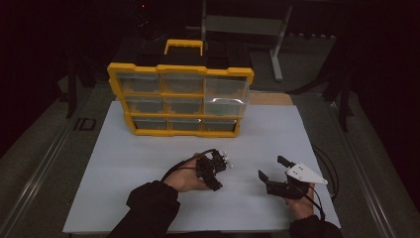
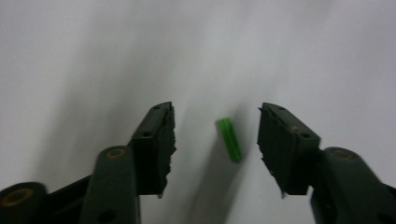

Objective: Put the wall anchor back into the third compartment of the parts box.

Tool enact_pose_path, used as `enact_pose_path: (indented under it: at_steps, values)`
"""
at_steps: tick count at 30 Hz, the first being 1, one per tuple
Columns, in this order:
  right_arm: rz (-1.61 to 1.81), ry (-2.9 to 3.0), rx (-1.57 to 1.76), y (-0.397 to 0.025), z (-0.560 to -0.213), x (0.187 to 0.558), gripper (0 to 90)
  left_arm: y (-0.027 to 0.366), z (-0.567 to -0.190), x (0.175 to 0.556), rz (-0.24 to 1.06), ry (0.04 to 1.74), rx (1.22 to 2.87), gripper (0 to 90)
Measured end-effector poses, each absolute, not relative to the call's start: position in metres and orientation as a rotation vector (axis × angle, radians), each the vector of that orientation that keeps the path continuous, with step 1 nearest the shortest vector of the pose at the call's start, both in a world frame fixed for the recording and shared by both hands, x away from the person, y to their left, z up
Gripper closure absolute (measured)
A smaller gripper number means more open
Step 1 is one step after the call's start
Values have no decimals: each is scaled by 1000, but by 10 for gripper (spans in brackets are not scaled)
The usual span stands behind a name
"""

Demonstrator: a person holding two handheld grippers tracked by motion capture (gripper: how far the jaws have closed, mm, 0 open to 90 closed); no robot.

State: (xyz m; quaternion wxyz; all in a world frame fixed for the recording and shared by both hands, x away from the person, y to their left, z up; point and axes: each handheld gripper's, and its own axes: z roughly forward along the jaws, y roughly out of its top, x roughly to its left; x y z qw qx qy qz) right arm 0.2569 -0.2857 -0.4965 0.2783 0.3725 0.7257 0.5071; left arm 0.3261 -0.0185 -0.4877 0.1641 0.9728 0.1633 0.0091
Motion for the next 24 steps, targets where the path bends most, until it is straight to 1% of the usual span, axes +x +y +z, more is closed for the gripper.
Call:
enact_pose_path:
  at_steps: [2,5,9,11,13,17,21,24]
  values:
    - [1360,1948,999,-286,-497,257,112,-18,-490,326,20,462,2782,492]
    - [1359,1947,999,-286,-497,257,112,-17,-491,328,26,479,2791,570]
    - [1358,1948,998,-286,-497,257,112,-16,-490,329,7,488,2796,638]
    - [1358,1948,999,-286,-497,257,113,-15,-490,330,0,489,2799,643]
    - [1358,1948,999,-286,-497,257,113,-16,-491,329,-15,493,2798,620]
    - [1356,1949,998,-285,-497,257,113,-17,-493,329,-25,480,2814,613]
    - [1356,1949,998,-285,-497,257,113,-15,-493,332,-5,494,2824,713]
    - [1354,1951,998,-285,-497,257,113,-15,-493,331,-2,481,2835,757]
